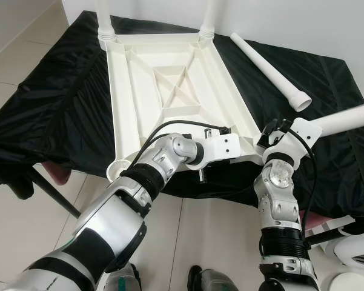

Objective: Building children table

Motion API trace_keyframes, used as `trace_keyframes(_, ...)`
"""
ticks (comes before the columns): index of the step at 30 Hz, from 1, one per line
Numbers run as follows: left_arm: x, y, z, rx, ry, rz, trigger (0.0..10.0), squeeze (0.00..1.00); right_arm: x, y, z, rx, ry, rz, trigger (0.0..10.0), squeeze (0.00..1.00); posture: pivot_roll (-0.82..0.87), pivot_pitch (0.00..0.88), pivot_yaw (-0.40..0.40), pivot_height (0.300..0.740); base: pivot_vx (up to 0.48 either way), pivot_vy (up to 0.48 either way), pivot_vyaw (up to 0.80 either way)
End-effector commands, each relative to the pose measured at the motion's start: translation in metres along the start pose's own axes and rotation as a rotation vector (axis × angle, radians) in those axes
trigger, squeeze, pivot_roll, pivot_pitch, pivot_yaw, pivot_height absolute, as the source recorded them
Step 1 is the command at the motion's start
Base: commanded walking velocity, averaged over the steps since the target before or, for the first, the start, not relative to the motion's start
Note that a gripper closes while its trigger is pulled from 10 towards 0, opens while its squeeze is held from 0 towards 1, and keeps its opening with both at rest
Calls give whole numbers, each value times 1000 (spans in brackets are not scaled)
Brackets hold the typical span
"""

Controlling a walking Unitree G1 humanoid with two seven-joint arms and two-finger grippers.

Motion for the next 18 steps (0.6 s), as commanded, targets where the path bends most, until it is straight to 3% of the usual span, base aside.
trace_keyframes(1,-25,-7,-1,-7,107,20,10000,0,-1,2,-1,23,-8,14,10000,1000,42,63,-52,740,0,0,0)
trace_keyframes(2,-25,-7,-1,-7,107,20,10000,0,-1,2,-1,23,-8,14,10000,1000,42,63,-52,740,0,0,0)
trace_keyframes(3,-25,-7,-2,-5,106,20,10000,0,0,4,-3,49,-6,1,0,820,40,60,-54,740,0,0,0)
trace_keyframes(4,-25,-7,-2,-4,105,22,10000,0,3,6,-5,78,-18,3,0,0,39,60,-55,740,0,0,0)
trace_keyframes(18,-23,-3,-1,14,99,29,10000,0,13,6,-14,120,-66,-1,0,0,39,66,-59,740,0,0,0)
Point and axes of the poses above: a point about 5 cm out from each wrist's last joint towards the gripper, its own z axis pointing back from the gripper into the wrist, its own x axis along the axis of the wrist's last joint, y = z × x, the point moved 3 cm from there along -z, pointing out of the wrist towards the gripper, and after that the axes turned 7 degrees about z, right-handed, at the moved point
